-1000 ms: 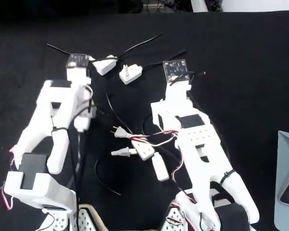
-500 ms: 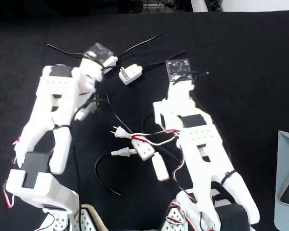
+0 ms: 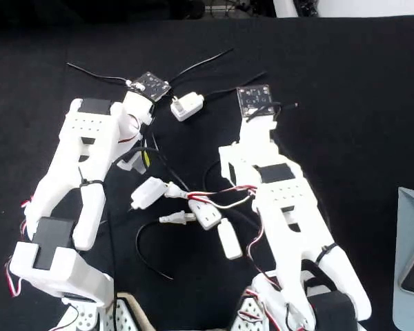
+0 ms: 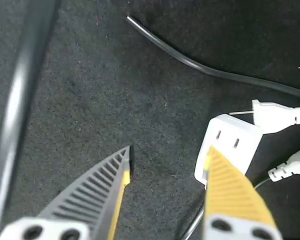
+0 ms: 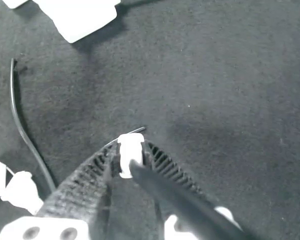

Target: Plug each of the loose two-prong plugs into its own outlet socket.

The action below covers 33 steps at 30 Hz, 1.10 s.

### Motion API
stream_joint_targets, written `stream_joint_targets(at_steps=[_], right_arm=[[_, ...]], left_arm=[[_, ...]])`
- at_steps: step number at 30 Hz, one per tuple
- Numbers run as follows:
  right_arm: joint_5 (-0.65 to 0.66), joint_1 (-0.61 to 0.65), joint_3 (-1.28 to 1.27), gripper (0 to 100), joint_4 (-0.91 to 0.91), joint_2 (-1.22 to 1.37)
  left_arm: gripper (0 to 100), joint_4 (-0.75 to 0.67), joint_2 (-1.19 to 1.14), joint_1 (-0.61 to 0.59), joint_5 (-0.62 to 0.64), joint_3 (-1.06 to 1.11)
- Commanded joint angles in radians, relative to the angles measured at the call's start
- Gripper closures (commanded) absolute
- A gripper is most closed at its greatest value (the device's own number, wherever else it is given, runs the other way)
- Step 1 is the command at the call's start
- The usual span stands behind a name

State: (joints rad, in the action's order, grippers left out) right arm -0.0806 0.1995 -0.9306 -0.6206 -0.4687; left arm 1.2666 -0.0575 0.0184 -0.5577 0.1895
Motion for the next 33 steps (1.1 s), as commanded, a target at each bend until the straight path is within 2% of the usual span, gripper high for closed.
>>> stream_joint_targets(at_steps=[1,4,10,17,20,26,29,33], right_arm=[[-0.002,-0.018,0.053,98.7,0.015,-0.004],[-0.002,-0.018,0.053,98.7,0.015,-0.004],[-0.002,-0.018,0.053,98.7,0.015,-0.004],[-0.002,-0.018,0.053,98.7,0.015,-0.004],[-0.002,-0.017,0.051,98.7,0.015,-0.004],[-0.002,-0.017,0.047,98.7,0.017,-0.004],[-0.002,-0.017,0.045,98.7,0.017,-0.004],[-0.002,-0.017,0.045,98.7,0.017,-0.004]], left_arm=[[80,0.011,0.026,0.025,0.008,0.01],[83,0.008,0.072,0.054,0.008,0.061],[83,-0.003,0.135,0.107,0.008,0.193],[83,-0.264,0.066,0.111,0.008,0.372],[83,-0.325,0.012,0.107,0.008,0.392],[83,-0.232,0.023,0.107,0.018,0.332],[83,-0.137,0.094,0.107,0.077,0.274],[83,-0.072,0.203,0.108,0.092,0.251]])
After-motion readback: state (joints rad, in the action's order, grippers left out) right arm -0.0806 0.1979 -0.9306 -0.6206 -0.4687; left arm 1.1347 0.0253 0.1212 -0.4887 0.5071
